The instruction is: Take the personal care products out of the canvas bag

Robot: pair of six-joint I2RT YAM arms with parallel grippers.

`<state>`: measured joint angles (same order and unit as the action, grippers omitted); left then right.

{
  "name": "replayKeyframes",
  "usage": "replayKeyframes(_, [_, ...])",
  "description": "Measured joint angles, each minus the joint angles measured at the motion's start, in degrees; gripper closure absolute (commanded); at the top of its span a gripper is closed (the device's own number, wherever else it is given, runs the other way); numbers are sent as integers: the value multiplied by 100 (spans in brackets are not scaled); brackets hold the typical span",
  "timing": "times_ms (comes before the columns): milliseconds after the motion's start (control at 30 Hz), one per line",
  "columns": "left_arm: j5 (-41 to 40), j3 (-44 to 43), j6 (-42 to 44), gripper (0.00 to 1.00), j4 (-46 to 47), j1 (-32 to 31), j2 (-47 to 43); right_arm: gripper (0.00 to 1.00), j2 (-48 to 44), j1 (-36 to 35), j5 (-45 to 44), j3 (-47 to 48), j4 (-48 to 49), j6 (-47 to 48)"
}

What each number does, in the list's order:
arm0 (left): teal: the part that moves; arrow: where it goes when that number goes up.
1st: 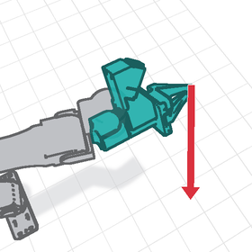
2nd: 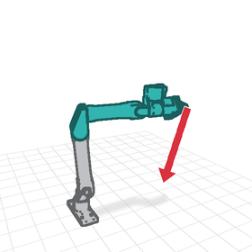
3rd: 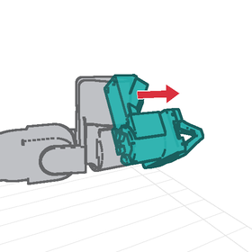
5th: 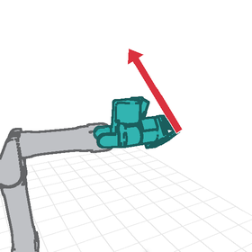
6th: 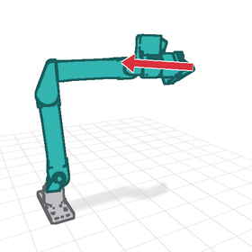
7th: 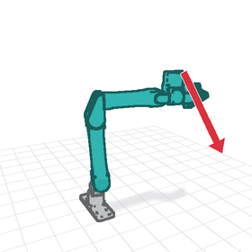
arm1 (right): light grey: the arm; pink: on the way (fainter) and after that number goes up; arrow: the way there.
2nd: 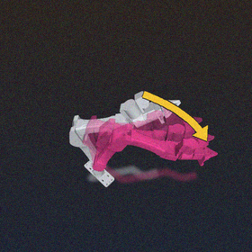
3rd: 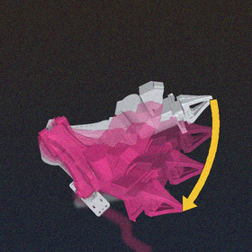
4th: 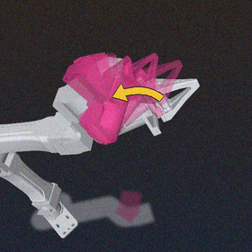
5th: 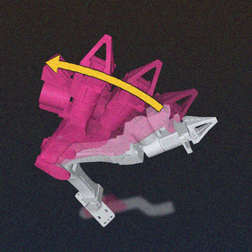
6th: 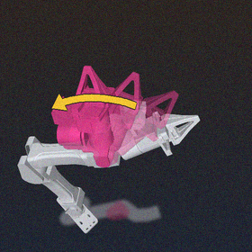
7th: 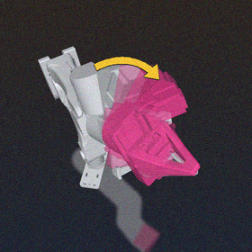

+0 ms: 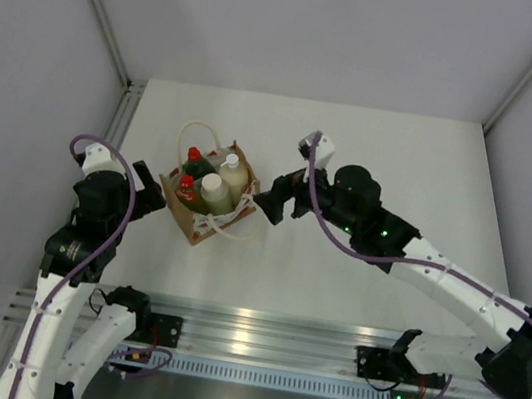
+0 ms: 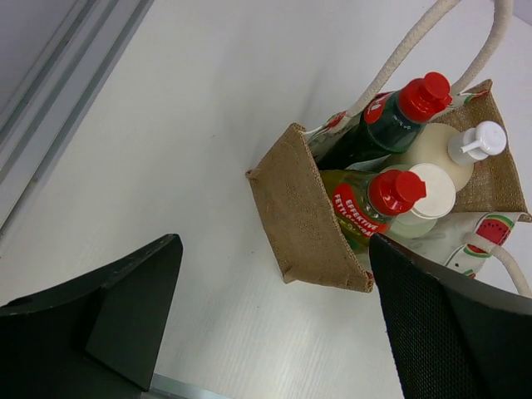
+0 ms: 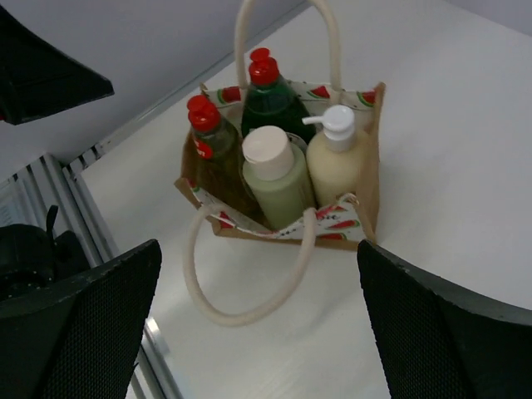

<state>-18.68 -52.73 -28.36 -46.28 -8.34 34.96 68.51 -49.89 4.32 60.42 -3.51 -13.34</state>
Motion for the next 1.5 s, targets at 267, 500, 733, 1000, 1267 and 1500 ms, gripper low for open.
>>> replayKeyframes(267, [-37,9,-11,2,-2,0,-35,15,1773,-793,7,988,713,879])
replayKeyframes(500, [-52,28,-22,2,0,0,-48,24,2879,-850,28,1139,1720,1038])
replayKeyframes(733, [-50,46,-24,2,0,0,-46,27,3582,-850,-4,1373,2538,953])
replayKeyframes(1000, [-48,46,-24,2,0,0,-46,27,4129,-850,234,1932,2883,811])
replayKeyframes(1267, [-48,46,-24,2,0,0,-46,29,4419,-866,509,2295,2920,828])
replayKeyframes(1500, [-48,46,-24,2,0,0,-46,34,4715,-949,592,2446,2931,984])
